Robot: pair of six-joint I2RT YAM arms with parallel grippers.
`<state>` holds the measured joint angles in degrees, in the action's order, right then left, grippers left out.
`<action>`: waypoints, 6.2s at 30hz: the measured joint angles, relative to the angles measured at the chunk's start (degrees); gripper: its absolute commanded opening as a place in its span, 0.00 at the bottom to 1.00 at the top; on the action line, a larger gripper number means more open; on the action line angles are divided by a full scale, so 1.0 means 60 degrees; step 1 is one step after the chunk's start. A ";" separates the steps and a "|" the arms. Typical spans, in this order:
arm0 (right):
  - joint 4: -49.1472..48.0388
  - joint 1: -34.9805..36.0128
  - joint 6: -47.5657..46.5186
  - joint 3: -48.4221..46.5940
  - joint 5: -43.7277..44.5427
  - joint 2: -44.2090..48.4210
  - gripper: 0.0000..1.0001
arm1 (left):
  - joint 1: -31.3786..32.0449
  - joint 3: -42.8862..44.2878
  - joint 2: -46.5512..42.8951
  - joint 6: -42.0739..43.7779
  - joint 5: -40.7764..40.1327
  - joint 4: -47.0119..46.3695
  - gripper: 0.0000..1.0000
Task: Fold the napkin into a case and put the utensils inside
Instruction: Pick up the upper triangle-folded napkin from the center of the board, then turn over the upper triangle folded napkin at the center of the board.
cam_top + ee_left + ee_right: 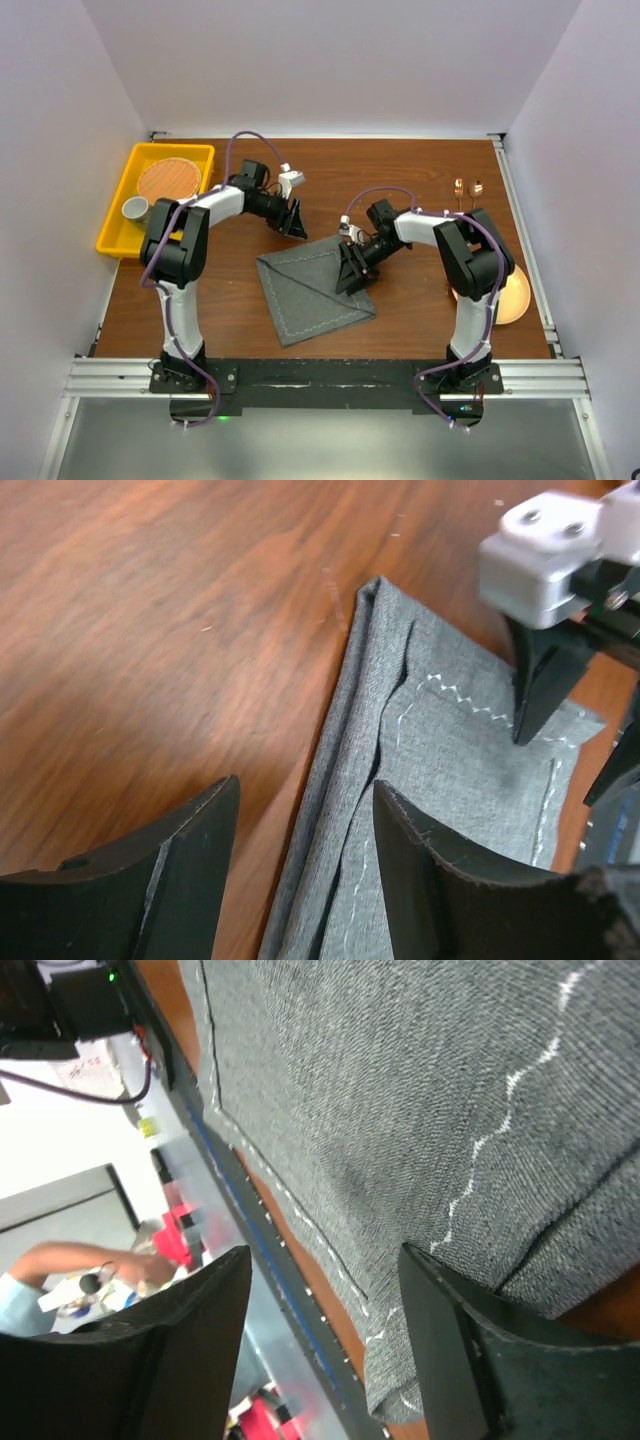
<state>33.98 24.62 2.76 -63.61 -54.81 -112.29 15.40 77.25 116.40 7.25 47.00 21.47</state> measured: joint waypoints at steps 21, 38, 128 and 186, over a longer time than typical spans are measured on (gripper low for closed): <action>0.0146 -0.1413 -0.0936 -0.3406 0.2080 -0.1049 0.88 | 0.0903 0.0433 0.0940 0.0583 0.1053 -0.0095 0.24; 0.0259 -0.1417 -0.1679 -0.4153 0.0474 -0.2102 0.85 | 0.1075 -0.0055 0.0357 0.1231 0.1140 -0.0714 0.00; 0.1617 0.0182 -0.5453 -0.3089 0.0321 0.0809 0.00 | -0.0805 0.0984 0.0528 1.0353 0.1716 0.6586 0.00; -0.3118 0.1515 -1.7897 0.2871 0.2510 0.3184 0.04 | 0.1133 -0.6145 -0.5431 0.7413 -0.2579 -0.1566 0.06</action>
<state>15.27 33.71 -104.62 -46.39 -39.75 -93.19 22.20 40.38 83.81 51.72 31.53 12.08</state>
